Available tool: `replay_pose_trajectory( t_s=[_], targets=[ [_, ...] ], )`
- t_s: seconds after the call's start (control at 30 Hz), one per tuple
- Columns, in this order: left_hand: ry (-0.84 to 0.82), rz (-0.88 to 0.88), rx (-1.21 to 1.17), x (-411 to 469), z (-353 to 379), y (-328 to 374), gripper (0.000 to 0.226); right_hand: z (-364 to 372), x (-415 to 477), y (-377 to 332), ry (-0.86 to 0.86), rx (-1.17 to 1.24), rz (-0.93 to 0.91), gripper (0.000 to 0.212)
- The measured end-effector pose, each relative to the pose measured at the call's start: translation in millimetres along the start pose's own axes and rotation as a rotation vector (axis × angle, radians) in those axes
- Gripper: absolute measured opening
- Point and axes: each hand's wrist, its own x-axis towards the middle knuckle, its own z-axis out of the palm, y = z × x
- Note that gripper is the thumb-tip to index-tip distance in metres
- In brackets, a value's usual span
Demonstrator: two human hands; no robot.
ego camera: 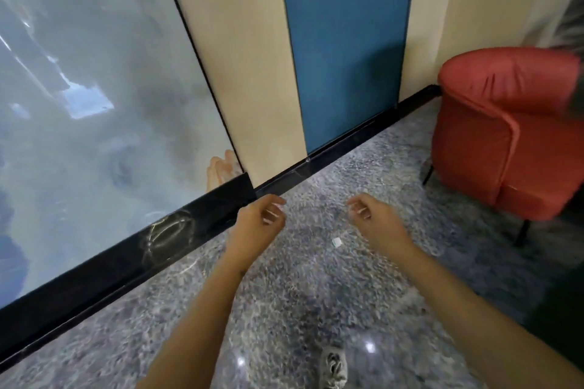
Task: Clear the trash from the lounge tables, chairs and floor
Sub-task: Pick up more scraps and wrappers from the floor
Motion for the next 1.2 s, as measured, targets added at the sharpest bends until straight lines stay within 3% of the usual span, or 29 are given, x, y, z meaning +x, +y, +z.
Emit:
replay_pose_trajectory(
  t_s=[0.2,0.4,0.77,1.0,1.2],
  targets=[
    [-0.181,0.104,0.046,206,12,-21,0.016,1,162,12,0.154,0.013,0.073,0.017],
    [-0.275,0.348,0.075,385,40,-11,0.019,-22,280,25,0.297,-0.003,0.144,0.019],
    [-0.851,0.758,0.123,655,196,13,0.019,-5,419,122,0.733,-0.019,0.632,0.018],
    [-1.142,1.037,0.082,717,268,32,0.017,41,463,123,1.027,0.0,0.892,0.021],
    [-1.214,1.114,-0.106,692,312,17,0.017,89,439,136,1.153,-0.047,1.036,0.023]
  ],
)
